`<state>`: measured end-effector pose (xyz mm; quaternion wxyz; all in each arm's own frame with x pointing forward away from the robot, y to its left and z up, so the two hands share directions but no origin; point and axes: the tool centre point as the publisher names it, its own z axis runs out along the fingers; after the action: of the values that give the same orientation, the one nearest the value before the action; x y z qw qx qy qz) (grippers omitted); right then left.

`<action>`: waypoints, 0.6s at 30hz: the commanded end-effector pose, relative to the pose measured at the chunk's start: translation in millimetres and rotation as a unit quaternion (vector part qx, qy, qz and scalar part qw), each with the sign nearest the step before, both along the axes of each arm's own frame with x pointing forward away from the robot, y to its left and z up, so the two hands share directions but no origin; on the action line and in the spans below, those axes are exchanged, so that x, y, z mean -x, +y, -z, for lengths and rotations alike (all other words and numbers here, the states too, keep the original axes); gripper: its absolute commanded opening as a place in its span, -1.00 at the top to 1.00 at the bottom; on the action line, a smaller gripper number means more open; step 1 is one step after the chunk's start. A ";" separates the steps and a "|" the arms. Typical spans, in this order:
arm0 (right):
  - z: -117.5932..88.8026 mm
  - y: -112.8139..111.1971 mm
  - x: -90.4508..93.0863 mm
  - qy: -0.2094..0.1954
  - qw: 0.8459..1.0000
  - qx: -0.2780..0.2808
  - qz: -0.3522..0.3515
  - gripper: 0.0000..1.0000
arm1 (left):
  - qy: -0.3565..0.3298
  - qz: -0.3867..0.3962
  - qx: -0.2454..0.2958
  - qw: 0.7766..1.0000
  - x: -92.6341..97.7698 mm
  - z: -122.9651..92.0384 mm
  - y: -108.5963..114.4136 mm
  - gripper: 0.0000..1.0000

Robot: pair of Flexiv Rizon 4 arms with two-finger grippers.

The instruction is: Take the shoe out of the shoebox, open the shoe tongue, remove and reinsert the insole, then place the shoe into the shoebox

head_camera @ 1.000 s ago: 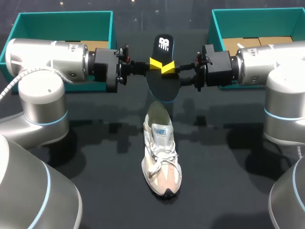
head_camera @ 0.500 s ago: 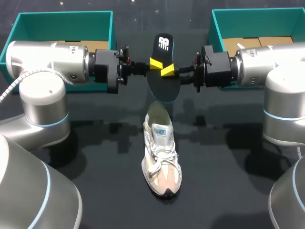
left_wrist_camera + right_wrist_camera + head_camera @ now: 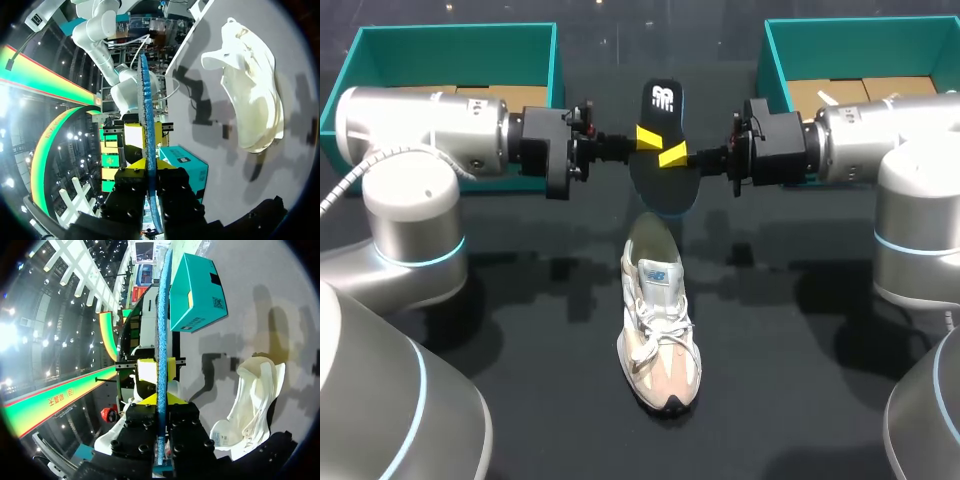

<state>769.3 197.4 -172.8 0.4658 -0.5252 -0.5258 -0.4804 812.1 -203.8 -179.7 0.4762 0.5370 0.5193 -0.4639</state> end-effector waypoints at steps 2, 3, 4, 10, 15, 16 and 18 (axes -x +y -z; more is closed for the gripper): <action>3.1 -4.5 -2.6 -0.002 1.000 -0.003 0.000 1.00 | 0.047 -0.004 -0.030 0.998 10.4 -4.1 22.5 -1.00; 3.5 -5.7 -2.5 -0.003 1.000 -0.003 0.000 1.00 | 0.059 -0.005 -0.037 0.998 12.2 -3.0 26.9 -1.00; 4.5 -8.4 -2.5 -0.006 1.000 -0.004 0.002 1.00 | 0.079 -0.017 -0.056 0.995 16.2 0.1 35.0 -1.00; 10.9 -21.0 -5.6 -0.009 1.000 -0.017 0.021 1.00 | 0.136 -0.040 -0.148 0.979 28.2 12.6 57.2 -1.00; 10.9 -21.0 -5.6 -0.009 1.000 -0.017 0.021 1.00 | 0.136 -0.040 -0.148 0.979 28.2 12.6 57.2 -1.00; 10.9 -21.0 -5.6 -0.009 1.000 -0.017 0.021 1.00 | 0.136 -0.040 -0.148 0.979 28.2 12.6 57.2 -1.00; 10.9 -21.0 -5.6 -0.009 1.000 -0.017 0.021 1.00 | 0.136 -0.040 -0.148 0.979 28.2 12.6 57.2 -1.00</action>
<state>776.7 176.0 -184.4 0.4612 -0.5218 -0.5116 -0.5032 784.8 -148.8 -194.8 0.3414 0.5078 0.6593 -0.4369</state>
